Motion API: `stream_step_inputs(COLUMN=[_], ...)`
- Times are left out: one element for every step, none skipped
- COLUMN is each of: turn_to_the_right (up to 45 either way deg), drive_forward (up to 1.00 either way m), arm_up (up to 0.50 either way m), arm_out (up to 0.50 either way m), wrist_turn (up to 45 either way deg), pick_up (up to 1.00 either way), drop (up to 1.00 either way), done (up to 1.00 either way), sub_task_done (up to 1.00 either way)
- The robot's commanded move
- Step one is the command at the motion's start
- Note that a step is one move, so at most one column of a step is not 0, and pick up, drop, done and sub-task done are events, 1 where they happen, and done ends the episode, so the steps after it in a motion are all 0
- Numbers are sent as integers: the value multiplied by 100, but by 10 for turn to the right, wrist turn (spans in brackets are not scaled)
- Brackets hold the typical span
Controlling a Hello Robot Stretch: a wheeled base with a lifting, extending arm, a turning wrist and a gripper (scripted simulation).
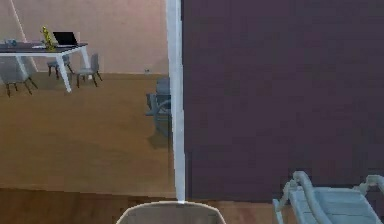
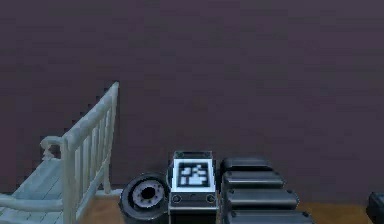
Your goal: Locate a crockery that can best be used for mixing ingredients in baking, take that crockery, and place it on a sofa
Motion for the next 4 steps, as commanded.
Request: stream_step_inputs(turn_to_the_right=[-30, -180, 0, 450], drive_forward=[0, 0, 30, 0], arm_up=[0, 0, 0, 0], arm_out=[0, 0, 0, 0], wrist_turn=[0, 0, 0, 0], pick_up=[0, 0, 0, 0], drop=[0, 0, 0, 0], done=[0, 0, 0, 0], sub_task_done=[0, 0, 0, 0])
